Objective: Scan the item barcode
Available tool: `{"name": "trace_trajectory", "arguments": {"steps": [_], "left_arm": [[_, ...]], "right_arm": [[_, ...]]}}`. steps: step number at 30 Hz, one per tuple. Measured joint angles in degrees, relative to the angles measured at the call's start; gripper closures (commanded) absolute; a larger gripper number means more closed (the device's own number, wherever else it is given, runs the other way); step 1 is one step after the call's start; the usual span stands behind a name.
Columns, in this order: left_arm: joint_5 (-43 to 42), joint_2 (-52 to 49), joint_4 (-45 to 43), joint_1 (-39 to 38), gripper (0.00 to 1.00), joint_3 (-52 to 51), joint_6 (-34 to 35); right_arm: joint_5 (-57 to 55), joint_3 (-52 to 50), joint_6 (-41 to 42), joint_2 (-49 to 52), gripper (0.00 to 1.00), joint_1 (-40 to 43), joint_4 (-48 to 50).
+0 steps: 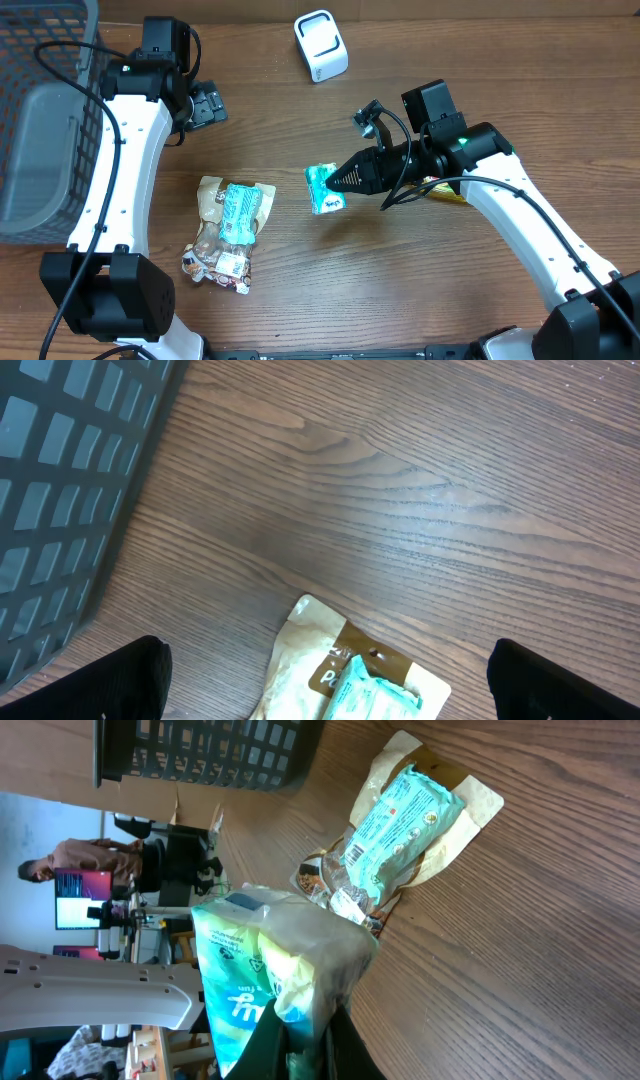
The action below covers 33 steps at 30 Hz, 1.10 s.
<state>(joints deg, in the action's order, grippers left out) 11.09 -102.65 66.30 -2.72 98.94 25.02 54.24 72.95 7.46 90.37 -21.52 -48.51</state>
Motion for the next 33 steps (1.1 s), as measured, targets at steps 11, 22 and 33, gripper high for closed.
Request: {"name": "trace_trajectory", "arguments": {"steps": [11, 22, 33], "left_arm": [[0.0, 0.0, 0.0, 0.0, 0.0, 0.0, 0.0], [0.0, 0.0, 0.0, 0.0, 0.01, 0.0, 0.0], [0.0, 0.0, -0.02, 0.0, 0.0, 0.0, 0.0]], "right_arm": [[0.0, 0.0, -0.09, 0.0, 0.96, 0.0, -0.02], [0.98, 0.0, -1.29, 0.0, 0.96, 0.02, 0.02], [1.29, 0.0, -4.85, 0.0, 0.96, 0.0, -0.31]]}}
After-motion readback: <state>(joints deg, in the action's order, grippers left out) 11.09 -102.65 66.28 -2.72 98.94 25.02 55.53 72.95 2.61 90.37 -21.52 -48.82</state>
